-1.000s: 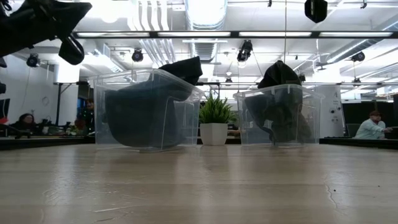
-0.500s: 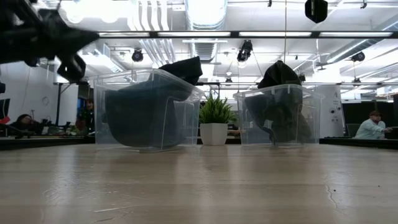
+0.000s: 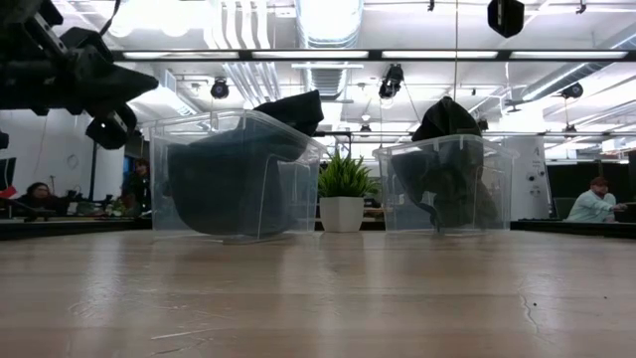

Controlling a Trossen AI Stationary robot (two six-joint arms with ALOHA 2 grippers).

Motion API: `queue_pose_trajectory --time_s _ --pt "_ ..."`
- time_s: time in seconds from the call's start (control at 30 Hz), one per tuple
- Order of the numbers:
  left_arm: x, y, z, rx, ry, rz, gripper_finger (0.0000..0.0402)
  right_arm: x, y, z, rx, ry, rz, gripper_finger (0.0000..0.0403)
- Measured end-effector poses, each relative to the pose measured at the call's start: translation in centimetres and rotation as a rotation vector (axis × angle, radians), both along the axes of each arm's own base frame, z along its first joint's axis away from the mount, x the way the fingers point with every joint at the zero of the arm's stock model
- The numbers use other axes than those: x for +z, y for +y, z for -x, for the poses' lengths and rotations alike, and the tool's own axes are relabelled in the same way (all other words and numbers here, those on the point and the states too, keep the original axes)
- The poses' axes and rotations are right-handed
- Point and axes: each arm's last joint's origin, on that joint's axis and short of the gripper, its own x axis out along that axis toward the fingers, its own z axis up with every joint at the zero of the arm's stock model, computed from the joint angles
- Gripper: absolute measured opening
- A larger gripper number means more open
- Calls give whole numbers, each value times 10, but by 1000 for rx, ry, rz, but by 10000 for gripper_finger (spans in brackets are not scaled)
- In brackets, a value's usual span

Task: Pick & Place hat
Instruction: Return to Home Position

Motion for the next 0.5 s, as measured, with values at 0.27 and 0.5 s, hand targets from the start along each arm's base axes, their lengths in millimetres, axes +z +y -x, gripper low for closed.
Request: queue_pose_trajectory --time_s 0.27,0.5 --pt "-2 0 -1 -2 20 94 0 -6 0 11 50 114 142 9" --pt "-3 0 -1 -1 33 85 0 -24 0 40 24 338 104 9"
